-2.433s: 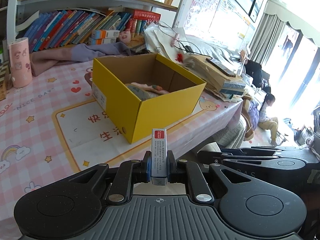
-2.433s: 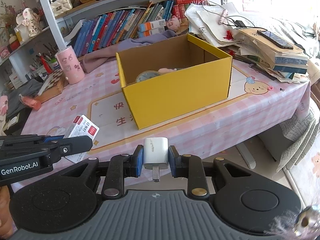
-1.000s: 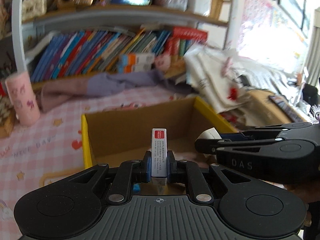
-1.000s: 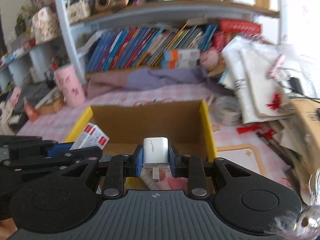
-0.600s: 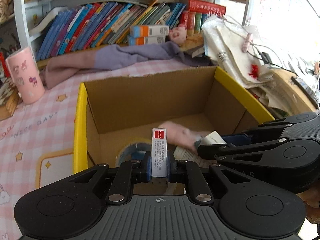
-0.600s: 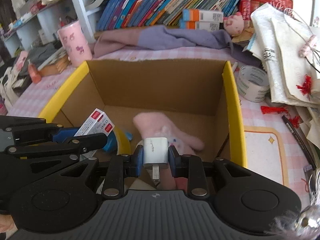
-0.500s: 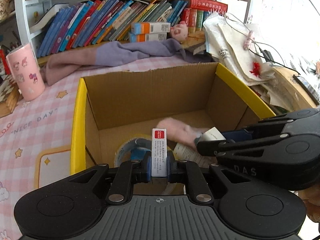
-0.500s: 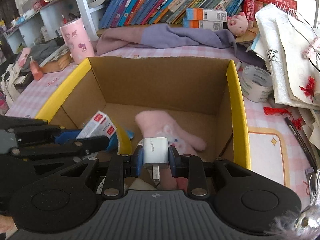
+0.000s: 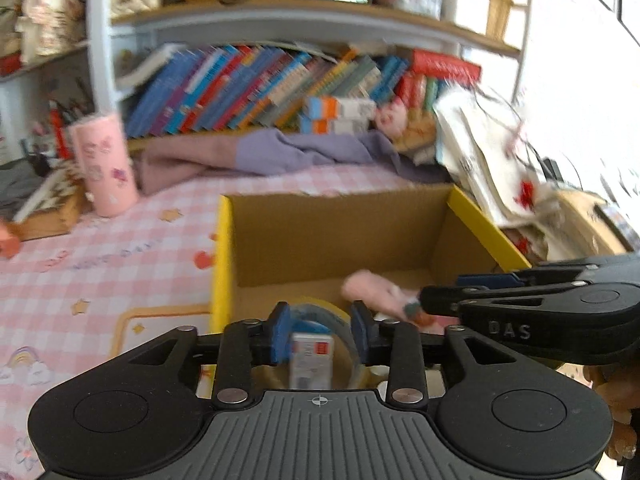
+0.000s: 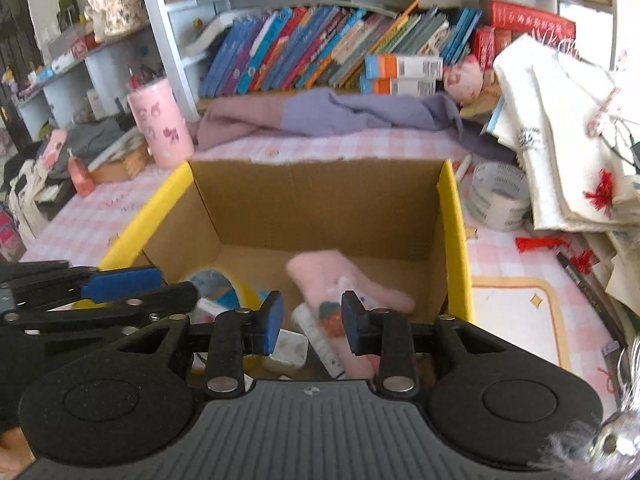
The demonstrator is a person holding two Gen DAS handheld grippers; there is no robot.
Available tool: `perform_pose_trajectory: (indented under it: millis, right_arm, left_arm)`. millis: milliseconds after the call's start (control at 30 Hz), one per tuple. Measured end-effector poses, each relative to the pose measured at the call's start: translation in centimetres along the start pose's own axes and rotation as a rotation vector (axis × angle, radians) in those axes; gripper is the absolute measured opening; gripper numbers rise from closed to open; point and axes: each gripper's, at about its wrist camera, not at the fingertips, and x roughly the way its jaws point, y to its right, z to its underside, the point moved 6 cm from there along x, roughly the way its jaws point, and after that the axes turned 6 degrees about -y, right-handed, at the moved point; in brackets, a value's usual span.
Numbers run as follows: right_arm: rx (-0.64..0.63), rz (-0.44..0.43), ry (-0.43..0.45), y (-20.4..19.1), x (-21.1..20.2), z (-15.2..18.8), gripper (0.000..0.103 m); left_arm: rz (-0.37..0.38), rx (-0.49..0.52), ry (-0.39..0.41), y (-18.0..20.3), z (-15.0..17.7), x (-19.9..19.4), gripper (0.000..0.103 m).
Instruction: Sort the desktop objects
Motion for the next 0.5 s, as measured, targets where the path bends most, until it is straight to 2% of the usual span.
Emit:
perform_pose_trajectory:
  millis: [33, 133, 433, 500]
  right_arm:
    - [0.004, 0.000, 0.014, -0.2, -0.4, -0.1, 0.030]
    - [0.015, 0.003, 0.055, -0.8, -1.8, -0.1, 0.030]
    - [0.030, 0.038, 0.140, -4.0, -5.0, 1.5, 0.030]
    - [0.023, 0.043, 0.140, -5.1, -5.4, 2.1, 0.030]
  left_arm:
    - [-0.011, -0.014, 0.019, -0.4, 0.0, -0.7, 0.037]
    - [-0.047, -0.045, 0.059, -1.6, 0.2, -2.5, 0.049]
    - [-0.108, -0.103, 0.113, -6.1, 2.2, -7.4, 0.054]
    - [-0.121, -0.116, 0.116, -7.0, 2.9, -8.1, 0.060]
